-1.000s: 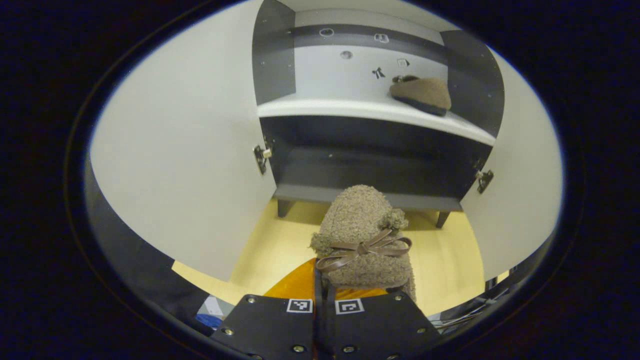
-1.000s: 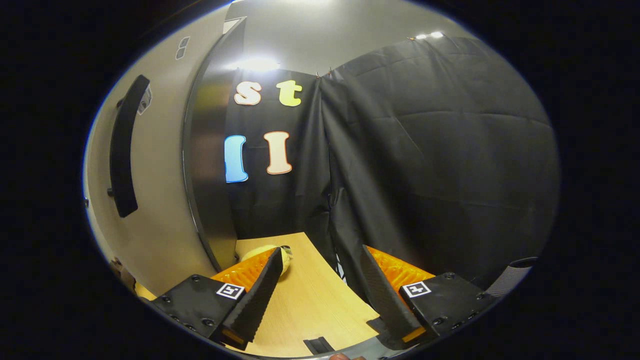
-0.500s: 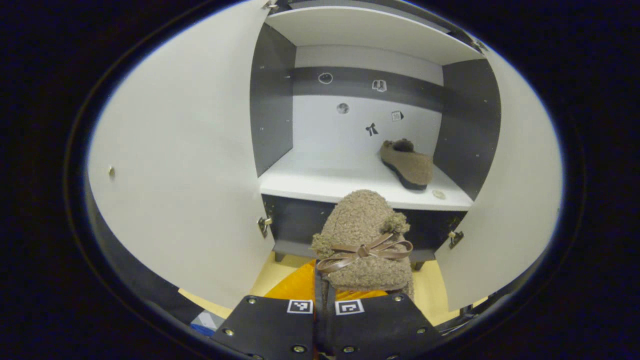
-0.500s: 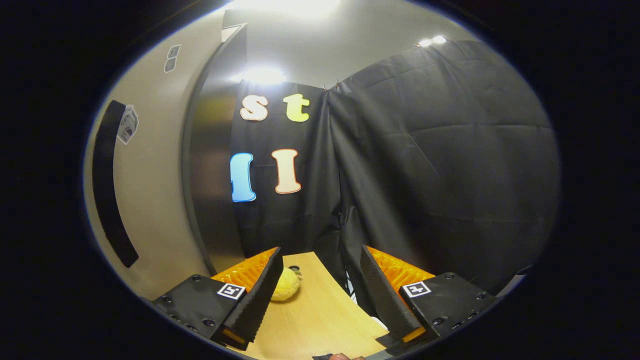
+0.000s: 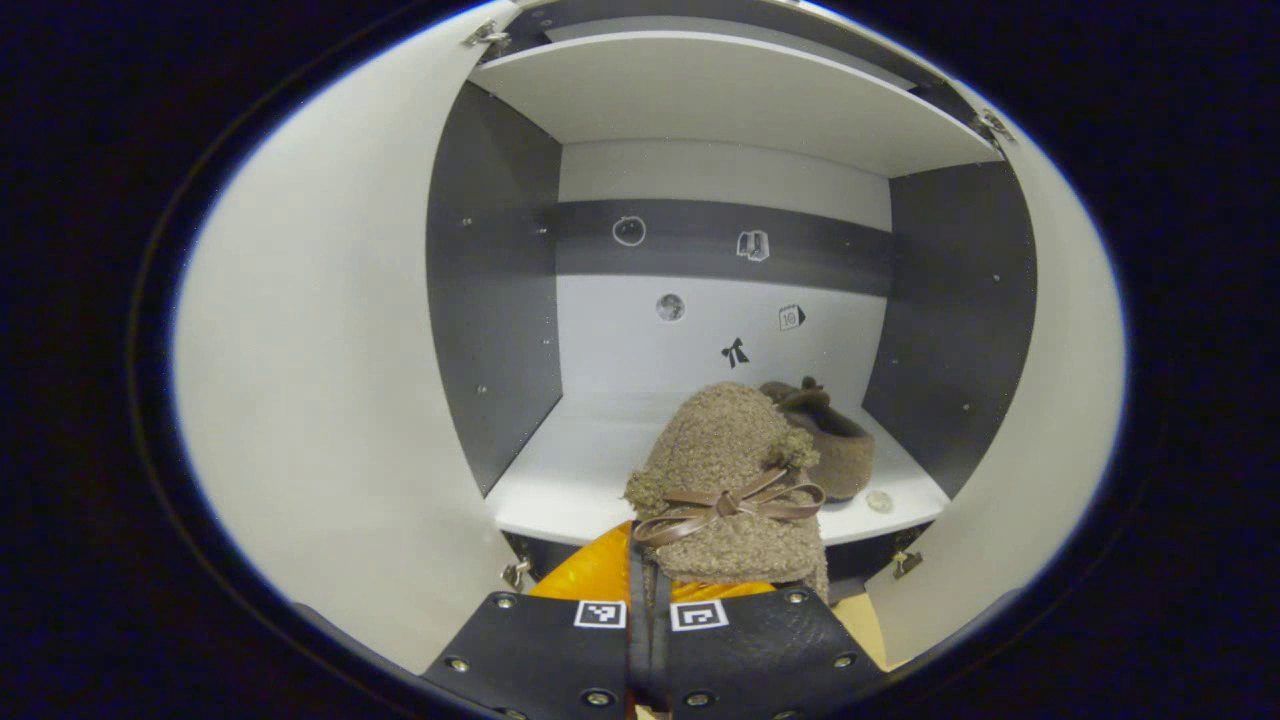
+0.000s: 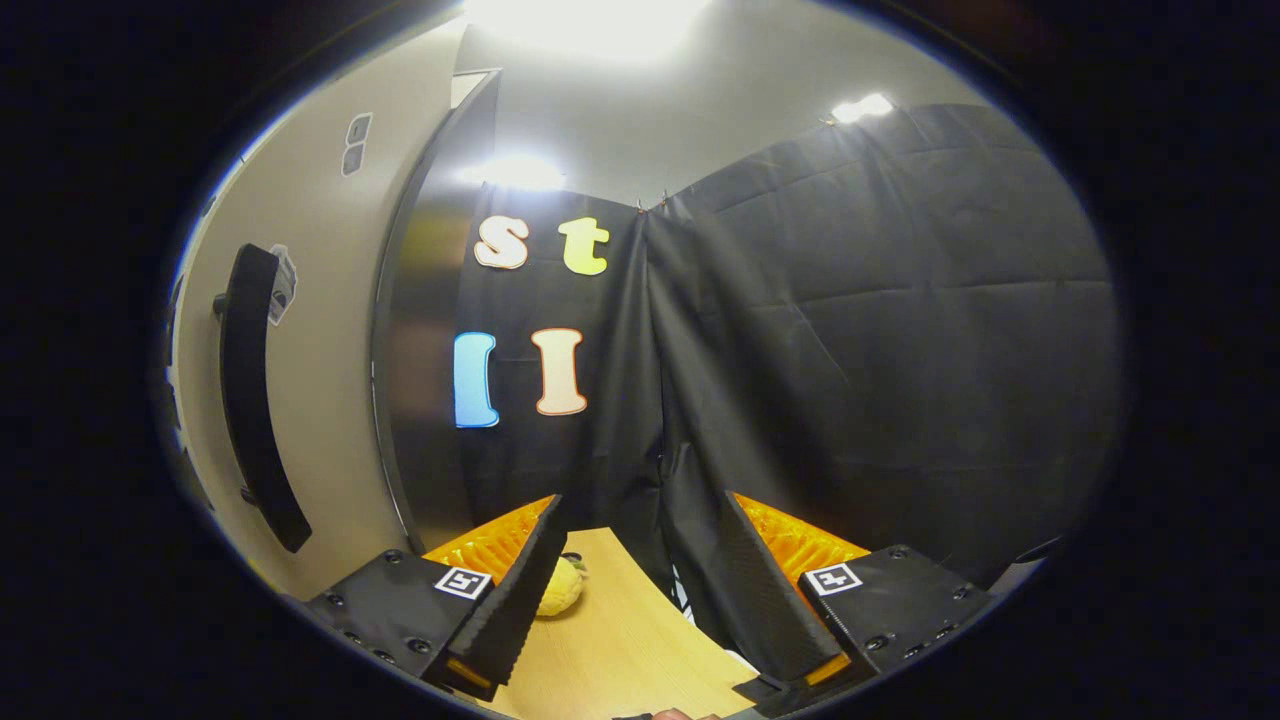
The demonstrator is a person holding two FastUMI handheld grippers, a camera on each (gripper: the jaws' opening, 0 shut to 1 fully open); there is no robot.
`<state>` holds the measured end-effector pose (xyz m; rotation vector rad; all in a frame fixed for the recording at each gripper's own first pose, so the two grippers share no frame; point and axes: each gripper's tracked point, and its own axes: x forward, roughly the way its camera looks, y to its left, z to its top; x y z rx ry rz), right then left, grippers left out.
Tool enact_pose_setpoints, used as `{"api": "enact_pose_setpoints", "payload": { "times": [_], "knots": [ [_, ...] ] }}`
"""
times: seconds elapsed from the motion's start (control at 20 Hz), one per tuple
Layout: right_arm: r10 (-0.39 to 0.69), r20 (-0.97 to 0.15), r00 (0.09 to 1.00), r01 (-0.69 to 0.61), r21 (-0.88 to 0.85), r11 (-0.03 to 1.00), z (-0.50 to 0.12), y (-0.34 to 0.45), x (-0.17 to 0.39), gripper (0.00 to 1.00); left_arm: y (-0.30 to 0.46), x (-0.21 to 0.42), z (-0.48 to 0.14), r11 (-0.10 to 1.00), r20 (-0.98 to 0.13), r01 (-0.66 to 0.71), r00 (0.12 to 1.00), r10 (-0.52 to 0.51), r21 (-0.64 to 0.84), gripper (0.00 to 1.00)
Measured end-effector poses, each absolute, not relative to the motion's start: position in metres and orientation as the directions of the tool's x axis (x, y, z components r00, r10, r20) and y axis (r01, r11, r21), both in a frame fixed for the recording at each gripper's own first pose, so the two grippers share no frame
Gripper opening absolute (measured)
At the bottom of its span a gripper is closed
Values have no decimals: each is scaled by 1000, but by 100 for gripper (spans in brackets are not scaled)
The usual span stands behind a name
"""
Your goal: Grab one shoe with the right hand and put it into the shoe cabinet, grab the other shoe with the left hand and put it into the shoe cabinet; then close the right door with the right hand and the left door with the left hand.
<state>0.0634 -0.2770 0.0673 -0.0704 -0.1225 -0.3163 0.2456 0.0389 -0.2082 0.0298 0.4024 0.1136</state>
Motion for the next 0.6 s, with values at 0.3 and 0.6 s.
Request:
{"api": "enact_pose_setpoints", "payload": {
  "times": [0.3,0.6],
  "knots": [
    [-356,132,925,365,-48,930,71,-269,39,98,45,323,-187,998,-335,-60,940,59,9,1],
    [-390,127,912,399,-47,916,74,-263,19,98,60,396,-198,997,-321,-66,944,79,51,1]
  ]
}}
